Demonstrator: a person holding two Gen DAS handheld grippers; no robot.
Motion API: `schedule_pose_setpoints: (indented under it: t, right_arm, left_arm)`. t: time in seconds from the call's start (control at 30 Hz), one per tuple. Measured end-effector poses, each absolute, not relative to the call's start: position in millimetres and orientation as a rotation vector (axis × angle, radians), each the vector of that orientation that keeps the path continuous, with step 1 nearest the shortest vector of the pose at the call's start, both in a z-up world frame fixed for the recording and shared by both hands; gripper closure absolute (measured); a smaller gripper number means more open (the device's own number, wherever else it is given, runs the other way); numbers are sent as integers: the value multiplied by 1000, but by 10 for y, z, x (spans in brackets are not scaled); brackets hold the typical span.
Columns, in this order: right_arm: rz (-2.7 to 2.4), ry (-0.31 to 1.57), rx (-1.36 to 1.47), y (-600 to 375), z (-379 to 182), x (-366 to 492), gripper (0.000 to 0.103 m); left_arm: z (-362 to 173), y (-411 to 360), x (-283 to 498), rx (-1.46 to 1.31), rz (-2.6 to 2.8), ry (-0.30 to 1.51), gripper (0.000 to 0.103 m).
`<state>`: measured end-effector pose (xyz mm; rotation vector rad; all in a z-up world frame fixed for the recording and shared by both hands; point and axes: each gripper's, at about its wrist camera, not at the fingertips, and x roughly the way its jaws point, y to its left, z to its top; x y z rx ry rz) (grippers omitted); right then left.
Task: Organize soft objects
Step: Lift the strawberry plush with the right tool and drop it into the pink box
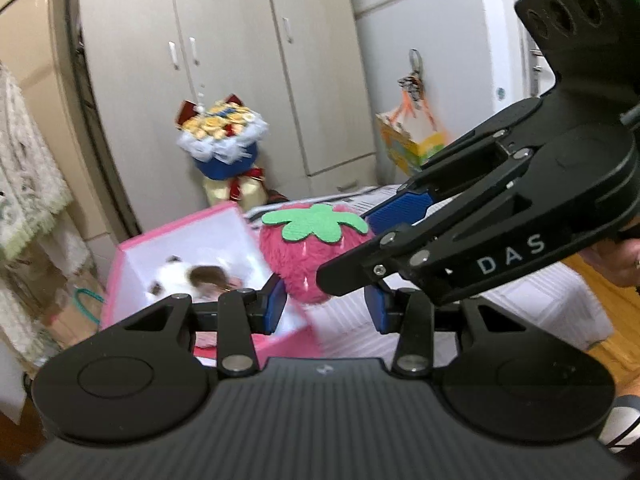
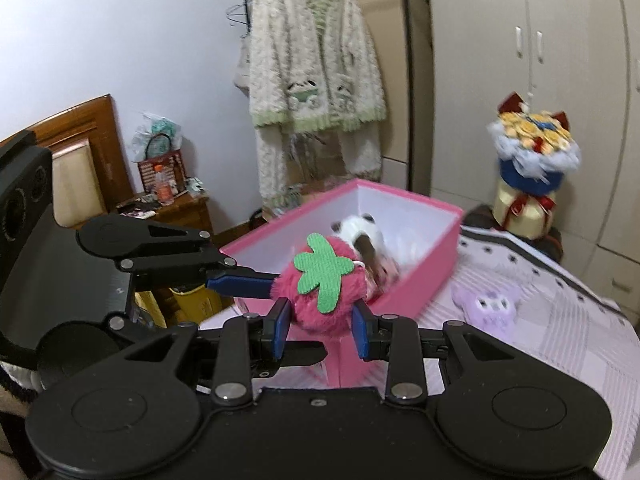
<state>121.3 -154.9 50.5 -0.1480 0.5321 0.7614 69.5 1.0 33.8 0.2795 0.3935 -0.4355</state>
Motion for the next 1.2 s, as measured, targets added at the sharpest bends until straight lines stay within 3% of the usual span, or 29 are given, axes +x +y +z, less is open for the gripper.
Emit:
schedule_pose_setpoints:
  t: [0.3,0.8,1.2]
  right_arm:
    - [888,566,-103,-1077,477,1880,66]
    - [926,793,-22,-669,-61,2835,65]
    - [811,705,-95,-828,-113,2757,64]
  left_arm:
    - [316,536,1178,212,-321,402,61]
    - [-133,845,2001,132,-256,579,61]
    - [-217,778,2087,181,-280,623,56]
